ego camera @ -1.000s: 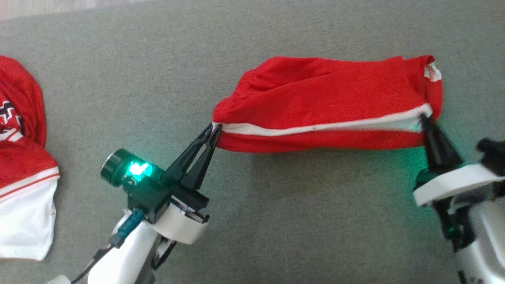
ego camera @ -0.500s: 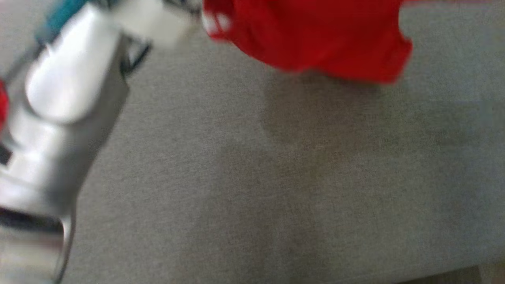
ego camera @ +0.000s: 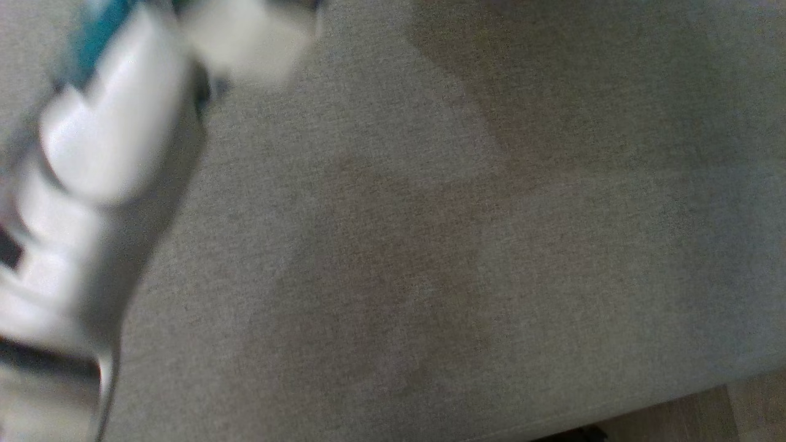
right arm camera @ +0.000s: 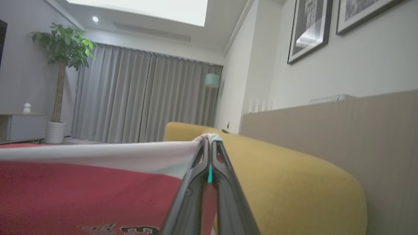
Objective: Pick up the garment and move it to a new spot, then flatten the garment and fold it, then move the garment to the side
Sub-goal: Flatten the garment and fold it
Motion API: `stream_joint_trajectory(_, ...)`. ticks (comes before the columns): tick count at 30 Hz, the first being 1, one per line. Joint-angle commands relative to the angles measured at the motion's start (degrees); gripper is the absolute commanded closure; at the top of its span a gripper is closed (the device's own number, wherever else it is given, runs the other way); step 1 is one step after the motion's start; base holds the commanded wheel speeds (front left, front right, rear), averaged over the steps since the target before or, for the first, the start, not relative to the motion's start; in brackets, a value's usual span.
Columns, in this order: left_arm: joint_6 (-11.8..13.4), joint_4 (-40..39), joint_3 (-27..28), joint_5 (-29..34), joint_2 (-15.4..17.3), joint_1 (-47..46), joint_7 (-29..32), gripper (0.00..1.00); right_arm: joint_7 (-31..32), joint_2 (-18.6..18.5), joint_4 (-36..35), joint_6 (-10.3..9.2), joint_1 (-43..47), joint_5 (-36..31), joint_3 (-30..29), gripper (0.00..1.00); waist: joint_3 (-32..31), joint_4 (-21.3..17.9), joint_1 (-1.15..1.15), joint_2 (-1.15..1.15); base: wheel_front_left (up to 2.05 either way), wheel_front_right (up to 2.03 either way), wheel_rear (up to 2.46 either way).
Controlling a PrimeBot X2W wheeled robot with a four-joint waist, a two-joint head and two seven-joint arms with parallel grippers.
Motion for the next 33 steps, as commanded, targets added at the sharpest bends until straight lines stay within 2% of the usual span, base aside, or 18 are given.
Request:
stream_joint_trajectory(1, 0.13, -2.33, 1.45, -0.36, 2.38, 0.77, -0.02, 1.0, -0.09, 0.15, -2.19, -0.04, 2.72, -0.09, -0.23, 1.0, -0.34, 0.06, -0.02, 0.0, 0.0, 0.0, 0.0)
stream_joint_trajectory(6, 0.33, -6.64, -0.5, -1.96, 4.92, 19.6, -0.03, 1.0, 0.59, 2.91, -8.08, -0.04, 21.88, 0.15, -3.15, 1.0, -2.47, 0.15, -0.02, 0.0, 0.0, 0.0, 0.0)
stream_joint_trajectory(13, 4.15, -10.16, 0.21, -3.02, 4.35, 43.74, -0.03, 1.0, 1.76, 11.25, -15.27, -0.04, 45.55, 2.31, -8.15, 1.0, -7.09, -1.47, -0.02, 0.0, 0.0, 0.0, 0.0)
stream_joint_trajectory(16, 5.49, -11.39, 1.58, -2.83, 3.32, 50.74, -0.03, 1.0, 2.1, 12.17, -17.72, -0.04, 52.37, 5.13, -7.85, 1.0, -9.09, -1.61, -0.02, 0.0, 0.0, 0.0, 0.0)
stream_joint_trajectory(18, 6.03, -12.46, 2.31, -2.36, 2.98, 54.72, -0.04, 1.0, 2.64, 11.05, -19.67, -0.04, 56.38, 7.4, -7.0, 1.0, -10.35, -1.7, -0.02, 0.0, 0.0, 0.0, 0.0)
stream_joint_trajectory(22, 6.48, -15.84, 3.67, -2.12, 2.28, 61.15, -0.04, 1.0, 3.5, 8.79, -23.72, -0.04, 63.11, 9.84, -8.12, 1.0, -11.9, -1.33, -0.02, 0.0, 0.0, 0.0, 0.0)
stream_joint_trajectory(27, 5.58, -19.0, 3.36, -1.25, 3.44, 65.02, -0.04, 1.0, 5.32, 8.14, -30.01, -0.04, 69.18, 10.18, -11.59, 1.0, -12.26, -0.01, -0.02, 0.0, 0.0, 0.0, 0.0)
stream_joint_trajectory(30, 4.77, -20.04, 3.29, -1.71, 3.51, 64.41, -0.04, 1.0, 7.15, 8.92, -32.75, -0.04, 69.69, 9.69, -13.18, 1.0, -11.84, 0.73, -0.02, 0.0, 0.0, 0.0, 0.0)
stream_joint_trajectory(33, 3.35, -19.2, 2.31, -1.8, 2.57, 59.65, 0.99, 1.0, 10.29, 9.33, -32.82, -0.04, 66.44, 9.7, -13.27, 1.0, -10.49, 1.83, -0.02, 0.0, 0.0, 0.0, 0.0)
